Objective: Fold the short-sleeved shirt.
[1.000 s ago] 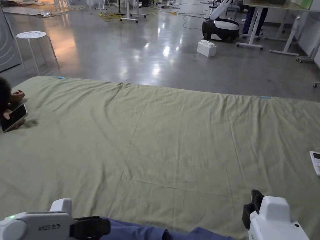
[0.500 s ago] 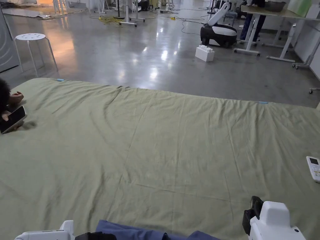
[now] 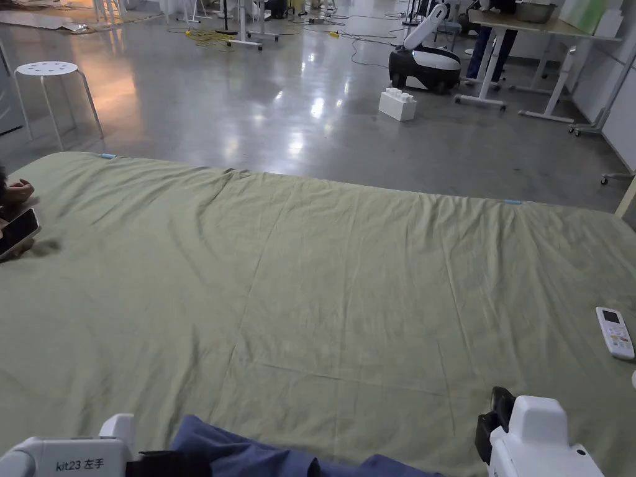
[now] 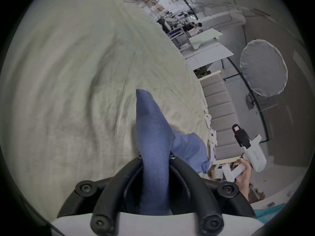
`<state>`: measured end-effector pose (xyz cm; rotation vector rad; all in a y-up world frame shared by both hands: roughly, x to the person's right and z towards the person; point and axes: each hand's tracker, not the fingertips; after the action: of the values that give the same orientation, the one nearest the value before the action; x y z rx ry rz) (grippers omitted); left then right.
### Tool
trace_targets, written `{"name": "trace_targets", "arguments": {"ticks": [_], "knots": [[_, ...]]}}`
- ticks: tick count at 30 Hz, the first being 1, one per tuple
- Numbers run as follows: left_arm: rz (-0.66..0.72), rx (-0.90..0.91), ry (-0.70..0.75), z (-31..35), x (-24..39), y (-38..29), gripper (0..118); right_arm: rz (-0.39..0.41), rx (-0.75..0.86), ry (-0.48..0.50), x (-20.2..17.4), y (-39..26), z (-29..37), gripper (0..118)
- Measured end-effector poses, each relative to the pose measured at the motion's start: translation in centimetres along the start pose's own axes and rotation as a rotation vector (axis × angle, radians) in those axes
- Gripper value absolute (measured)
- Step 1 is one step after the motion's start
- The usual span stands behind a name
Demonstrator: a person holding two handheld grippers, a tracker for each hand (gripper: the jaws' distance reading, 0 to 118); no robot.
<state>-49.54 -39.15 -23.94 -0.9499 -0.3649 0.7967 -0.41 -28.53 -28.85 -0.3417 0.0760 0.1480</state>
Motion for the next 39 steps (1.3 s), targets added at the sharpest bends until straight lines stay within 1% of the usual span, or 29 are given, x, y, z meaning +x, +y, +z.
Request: {"name": "trace_targets", "arguments": {"ticks": [1,3,7,9,12,14,19,23,27,33,39], "knots": [[-0.023,-0.004,0.023,0.9,0.4,0.6,14,0.002,0.001,0.000,0.0,0.0,0.0,0],[-0.025,-0.006,0.095,2.7,1.6,1.5,14,0.002,0.001,0.001,0.1,0.1,0.0,0],[-0.125,0.012,0.273,6.5,2.5,3.3,14,0.002,0.003,0.003,0.2,0.2,0.0,0],[-0.145,0.015,0.349,7.9,2.7,4.0,14,0.003,0.004,0.004,0.2,0.1,0.0,0],[-0.233,-0.007,0.499,8.1,4.1,3.8,14,0.001,0.001,0.010,0.1,-0.1,-0.1,0],[-0.262,-0.027,0.551,7.9,4.7,3.7,14,-0.003,-0.001,0.014,-0.1,-0.2,-0.1,0],[-0.267,-0.011,0.538,6.8,9.1,2.1,14,-0.006,-0.006,0.022,-0.3,-0.5,-0.1,0],[-0.231,0.019,0.415,6.4,11.8,1.3,14,-0.006,-0.008,0.021,-0.2,-0.5,-0.1,0],[-0.245,0.007,0.391,5.1,14.4,-0.1,14,-0.012,-0.013,0.022,-0.2,-0.7,0.0,0],[-0.212,-0.014,0.318,1.5,16.6,-1.1,14,-0.021,-0.026,0.020,-0.2,-1.1,-0.1,0],[-0.144,-0.044,0.278,-4.5,17.6,-2.3,14,-0.021,-0.032,0.017,0.0,-1.3,0.0,0]]}}
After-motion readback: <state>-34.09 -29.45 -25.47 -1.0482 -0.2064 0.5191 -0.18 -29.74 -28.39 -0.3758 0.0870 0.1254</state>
